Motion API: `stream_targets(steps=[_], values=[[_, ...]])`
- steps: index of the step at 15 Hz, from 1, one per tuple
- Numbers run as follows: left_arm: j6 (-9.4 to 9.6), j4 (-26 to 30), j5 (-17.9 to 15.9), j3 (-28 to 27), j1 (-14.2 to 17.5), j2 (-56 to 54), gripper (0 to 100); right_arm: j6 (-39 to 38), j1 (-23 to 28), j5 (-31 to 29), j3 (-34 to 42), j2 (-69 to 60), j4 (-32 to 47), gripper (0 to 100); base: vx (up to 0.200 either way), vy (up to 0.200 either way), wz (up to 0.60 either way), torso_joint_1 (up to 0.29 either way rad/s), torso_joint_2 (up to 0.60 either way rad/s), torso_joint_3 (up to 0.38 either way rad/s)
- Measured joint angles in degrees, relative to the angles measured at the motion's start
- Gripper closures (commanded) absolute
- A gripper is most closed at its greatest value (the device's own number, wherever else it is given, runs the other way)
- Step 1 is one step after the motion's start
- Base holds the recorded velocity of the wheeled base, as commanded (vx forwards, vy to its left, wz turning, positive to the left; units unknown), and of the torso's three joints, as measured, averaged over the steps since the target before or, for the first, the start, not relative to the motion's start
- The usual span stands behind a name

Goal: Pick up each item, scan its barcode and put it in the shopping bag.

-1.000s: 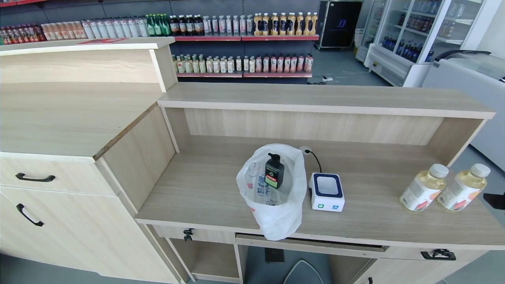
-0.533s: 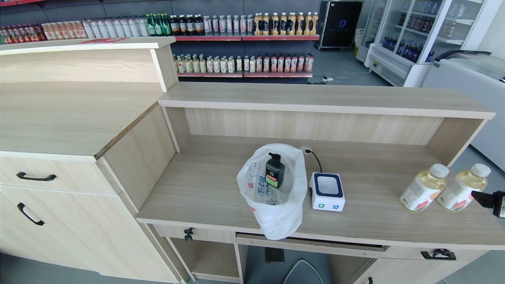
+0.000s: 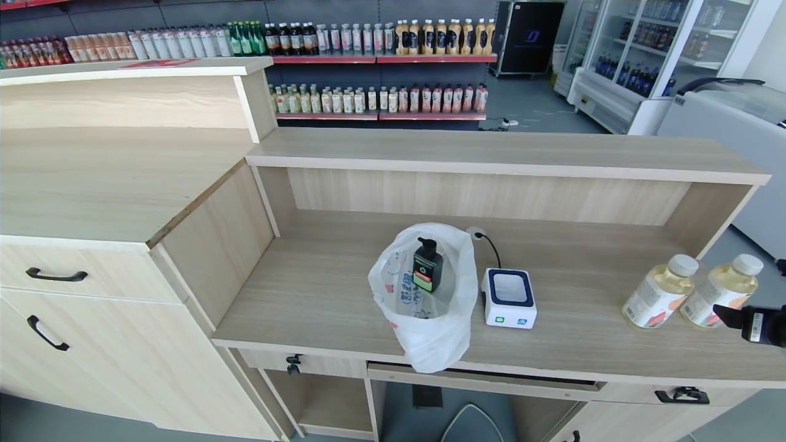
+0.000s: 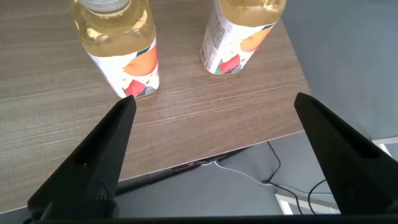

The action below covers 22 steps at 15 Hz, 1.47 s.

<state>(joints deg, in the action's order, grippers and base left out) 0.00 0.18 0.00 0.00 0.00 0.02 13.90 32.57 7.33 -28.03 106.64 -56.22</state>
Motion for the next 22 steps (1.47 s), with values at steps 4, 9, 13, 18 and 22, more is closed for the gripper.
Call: stream_targets(steps=[4, 9, 13, 18, 22], values=[[0.0, 0.0, 0.0, 0.0, 0.0, 0.0, 0, 0.3, -1.3, 4.5, -3.0, 4.1, -1.2, 0, 0.0, 0.0, 0.0, 0.0, 0.0, 0.0], [0.0, 0.0, 0.0, 0.0, 0.0, 0.0, 0, 0.8, -3.9, 6.4, -4.2, 7.5, -4.1, 0, 0.0, 0.0, 0.0, 0.0, 0.0, 0.0], [0.0, 0.0, 0.0, 0.0, 0.0, 0.0, 0, 1.3, -5.5, 6.2, -4.4, 10.8, -8.5, 0, 0.0, 0.0, 0.0, 0.0, 0.0, 0.0], [0.0, 0.0, 0.0, 0.0, 0.0, 0.0, 0, 1.9, -6.2, 6.0, -5.8, 14.9, -11.9, 0, 0.0, 0.0, 0.0, 0.0, 0.0, 0.0], [0.0, 0.0, 0.0, 0.0, 0.0, 0.0, 0, 0.7, -7.0, 5.9, -8.9, 17.9, -13.1, 0, 0.0, 0.0, 0.0, 0.0, 0.0, 0.0]])
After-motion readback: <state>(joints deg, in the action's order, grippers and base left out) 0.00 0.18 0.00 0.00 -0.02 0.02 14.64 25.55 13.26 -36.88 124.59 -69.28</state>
